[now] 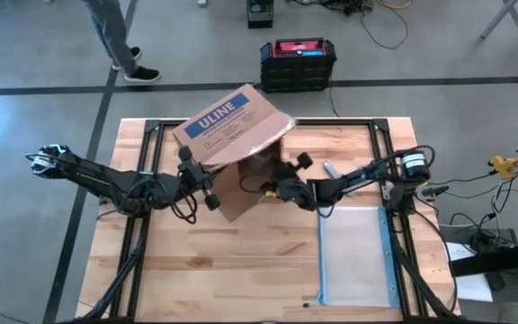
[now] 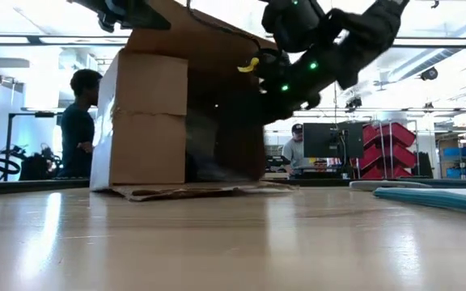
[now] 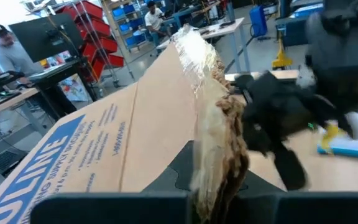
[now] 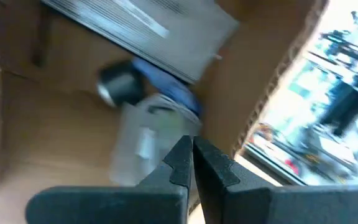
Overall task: Unpack boxes
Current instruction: Open the cardboard box using a gray knife
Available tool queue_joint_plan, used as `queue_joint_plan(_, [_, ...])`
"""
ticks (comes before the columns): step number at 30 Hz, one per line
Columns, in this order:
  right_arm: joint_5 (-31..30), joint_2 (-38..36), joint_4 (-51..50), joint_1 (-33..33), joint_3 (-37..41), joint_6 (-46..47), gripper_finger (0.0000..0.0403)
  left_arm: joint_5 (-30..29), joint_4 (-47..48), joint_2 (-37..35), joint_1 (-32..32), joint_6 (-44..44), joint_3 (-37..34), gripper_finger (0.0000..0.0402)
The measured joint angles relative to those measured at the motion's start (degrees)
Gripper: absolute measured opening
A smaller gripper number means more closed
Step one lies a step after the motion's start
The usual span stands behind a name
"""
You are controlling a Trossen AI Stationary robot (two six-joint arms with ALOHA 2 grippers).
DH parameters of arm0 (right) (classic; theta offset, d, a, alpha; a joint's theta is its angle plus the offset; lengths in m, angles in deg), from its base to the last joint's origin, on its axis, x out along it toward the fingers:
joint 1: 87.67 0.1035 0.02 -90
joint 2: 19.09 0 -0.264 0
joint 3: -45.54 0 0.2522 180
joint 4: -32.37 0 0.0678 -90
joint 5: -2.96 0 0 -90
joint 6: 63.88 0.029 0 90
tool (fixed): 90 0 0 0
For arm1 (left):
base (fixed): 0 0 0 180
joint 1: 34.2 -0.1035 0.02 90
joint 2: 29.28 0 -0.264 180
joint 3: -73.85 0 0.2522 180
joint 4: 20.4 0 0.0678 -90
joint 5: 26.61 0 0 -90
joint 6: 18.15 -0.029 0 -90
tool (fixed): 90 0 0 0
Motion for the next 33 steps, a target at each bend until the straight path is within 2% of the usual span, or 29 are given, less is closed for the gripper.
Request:
queue_joint_plan(8, [-4.9,-7.0,-30.4,-1.0,0.2,17.2,0.0,1.3,0.6,-0.2,2.3,0.9,0.0,0.0])
queue_joint_plan(11, [-5.1,-7.6,-35.9,-2.2,0.7,19.7,0.0,1.7,0.9,-0.3,2.7,1.3,0.0,0.0])
queue_joint_plan(13, [-4.4,-7.6,-36.0,-2.6,1.2,20.7,0.0,1.7,0.9,-0.4,2.7,1.4,-0.1,0.0])
queue_joint_plan(16, [0.0,-7.6,-33.3,-2.6,1.5,20.4,0.0,1.8,0.9,-0.4,2.7,1.4,-0.1,0.0])
queue_joint_plan(18, [5.0,-7.6,-28.7,-2.4,1.5,18.7,0.0,1.8,0.9,-0.4,2.7,1.4,-0.1,0.0])
queue_joint_plan(23, [18.5,-6.4,-11.1,-2.1,2.4,7.9,0.0,2.0,0.8,-0.3,2.7,1.4,-0.1,0.0])
queue_joint_plan(30, [29.0,0.1,16.2,-2.2,2.7,-4.3,0.0,4.8,0.2,0.4,2.6,2.3,-0.1,0.0])
queue_joint_plan(33, [34.0,3.6,23.2,-2.3,1.3,-5.8,0.0,5.4,0.1,0.4,2.6,2.4,-0.1,0.0])
